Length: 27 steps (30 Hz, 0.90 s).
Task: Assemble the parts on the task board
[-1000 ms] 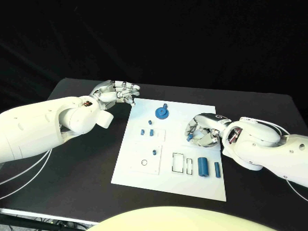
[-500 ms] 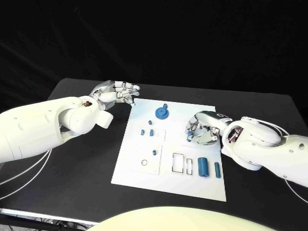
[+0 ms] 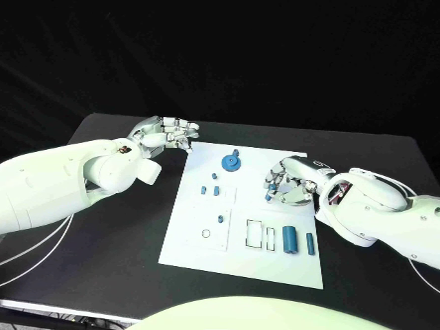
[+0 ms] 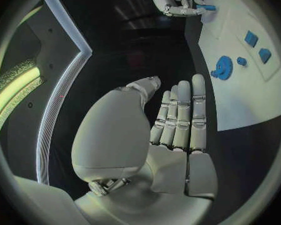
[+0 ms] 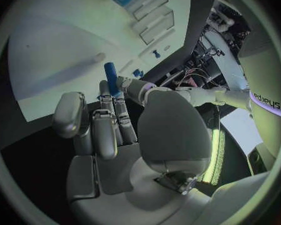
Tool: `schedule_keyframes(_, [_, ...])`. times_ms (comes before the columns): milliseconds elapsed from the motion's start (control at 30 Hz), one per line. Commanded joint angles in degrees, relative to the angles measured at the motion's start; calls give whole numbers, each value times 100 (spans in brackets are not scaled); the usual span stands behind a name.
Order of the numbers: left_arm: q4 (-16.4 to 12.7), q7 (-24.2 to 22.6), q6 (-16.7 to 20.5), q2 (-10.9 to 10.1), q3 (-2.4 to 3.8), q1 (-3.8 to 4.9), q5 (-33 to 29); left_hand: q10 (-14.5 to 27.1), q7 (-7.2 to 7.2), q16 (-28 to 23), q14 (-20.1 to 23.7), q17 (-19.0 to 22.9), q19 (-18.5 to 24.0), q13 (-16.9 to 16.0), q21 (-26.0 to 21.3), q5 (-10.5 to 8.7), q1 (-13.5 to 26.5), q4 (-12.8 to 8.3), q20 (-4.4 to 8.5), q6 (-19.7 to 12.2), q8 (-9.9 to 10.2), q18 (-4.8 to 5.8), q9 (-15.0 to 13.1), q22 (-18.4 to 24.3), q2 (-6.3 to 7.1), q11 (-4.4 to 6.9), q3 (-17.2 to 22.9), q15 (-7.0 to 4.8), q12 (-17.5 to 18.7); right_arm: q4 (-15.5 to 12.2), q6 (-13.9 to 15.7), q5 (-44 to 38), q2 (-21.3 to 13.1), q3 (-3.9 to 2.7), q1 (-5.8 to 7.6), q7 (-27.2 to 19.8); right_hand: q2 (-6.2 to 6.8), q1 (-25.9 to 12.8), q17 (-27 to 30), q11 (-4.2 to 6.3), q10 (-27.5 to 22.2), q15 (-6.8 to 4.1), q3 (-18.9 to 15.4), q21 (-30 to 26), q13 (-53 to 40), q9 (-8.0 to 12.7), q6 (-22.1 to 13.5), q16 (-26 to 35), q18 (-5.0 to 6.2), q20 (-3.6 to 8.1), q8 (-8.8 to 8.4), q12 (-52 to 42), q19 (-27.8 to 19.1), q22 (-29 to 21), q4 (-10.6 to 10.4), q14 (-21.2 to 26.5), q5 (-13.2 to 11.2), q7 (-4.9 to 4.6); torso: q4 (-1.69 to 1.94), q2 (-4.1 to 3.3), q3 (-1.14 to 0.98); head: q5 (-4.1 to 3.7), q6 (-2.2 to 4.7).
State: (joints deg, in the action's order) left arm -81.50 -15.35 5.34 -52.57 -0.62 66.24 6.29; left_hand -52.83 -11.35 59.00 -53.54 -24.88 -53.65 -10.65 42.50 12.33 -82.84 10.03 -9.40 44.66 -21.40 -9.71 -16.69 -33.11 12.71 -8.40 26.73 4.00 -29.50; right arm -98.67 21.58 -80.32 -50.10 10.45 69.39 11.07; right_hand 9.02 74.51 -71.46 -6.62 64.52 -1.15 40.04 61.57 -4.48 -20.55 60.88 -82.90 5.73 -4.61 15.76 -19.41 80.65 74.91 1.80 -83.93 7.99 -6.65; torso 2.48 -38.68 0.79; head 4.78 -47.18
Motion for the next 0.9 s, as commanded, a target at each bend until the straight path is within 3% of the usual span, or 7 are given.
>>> schedule_keyframes(33, [-9, -17, -80, 12, 2, 4, -31, 46, -135, -37, -23, 6, -39, 5, -30, 6, -22, 20, -11, -49, -19, -81, 5, 5, -14, -3, -1, 30, -39, -166, 191, 75, -34, -18, 46, -56, -98, 134, -7, 372, 389, -29, 35, 22, -75, -10, -11, -25, -46, 20, 34, -13, 33, 488, -2, -264, 1, -35, -2, -2, 1, 3, 4])
schedule_keyframes(300, [-7, -21, -83, 25, 0, 3, -30, 46, -135, -37, -23, 6, -39, 5, -30, 6, -22, 20, -11, -49, -19, -81, 5, 5, -14, -3, -1, 30, -39, -427, 311, 2, 191, -37, 70, -193, -65, 123, -25, 374, 403, -32, 43, 34, -83, -33, -4, -33, -48, 23, 52, -13, 36, 499, 15, -268, -4, -38, -3, -5, -2, 21, 1])
schedule_keyframes(433, [-2, -22, -93, 48, -1, 3, -29, 46, -135, -37, -23, 6, -39, 5, -30, 6, -22, 20, -11, -49, -19, -81, 5, 5, -14, -3, -1, 30, -39, -427, 378, -66, 542, -38, -36, -314, -48, 119, -20, 374, 405, -32, 39, 25, -85, -41, -4, -31, -46, 23, 57, -12, 33, 499, 24, -267, -7, -40, 2, -10, -2, 35, -3])
schedule_keyframes(600, [17, -23, -103, 93, -1, 3, -28, 48, -136, -38, -22, 10, -43, 8, -32, 4, -37, 19, -9, -52, -26, -81, 7, 6, -21, -4, 2, 29, -43, -276, 483, -111, 1098, -26, -181, -503, -33, 120, -4, 374, 404, -33, 35, -15, -87, -48, -6, -26, -39, 24, 61, -10, 19, 487, 36, -264, -10, -42, 8, -2, -8, 76, 51])
schedule_keyframes(767, [19, -25, -117, 128, -2, 3, -25, 48, -136, -38, -22, 10, -43, 8, -32, 4, -37, 19, -9, -52, -26, -81, 7, 6, -21, -4, 2, 29, -43, -160, 477, -167, 1531, -12, -339, -648, -25, 130, 22, 372, 397, -33, 36, -78, -90, -56, -15, -16, -27, 25, 62, -4, -2, 468, 54, -259, -10, -46, 15, -10, 10, 114, 23])
schedule_keyframes(900, [23, -22, -115, 145, -2, 4, -25, 49, -136, -39, -22, 11, -44, 9, -33, 2, -38, 20, -9, -54, -29, -81, 8, 7, -17, -4, -1, 30, -44, -62, 267, -175, 1693, 1, -412, -604, -25, 131, 24, 371, 396, -33, 36, -84, -90, -57, -16, -15, -26, 25, 62, -3, -4, 466, 56, -258, -10, -47, 11, -1, 11, 143, -26])
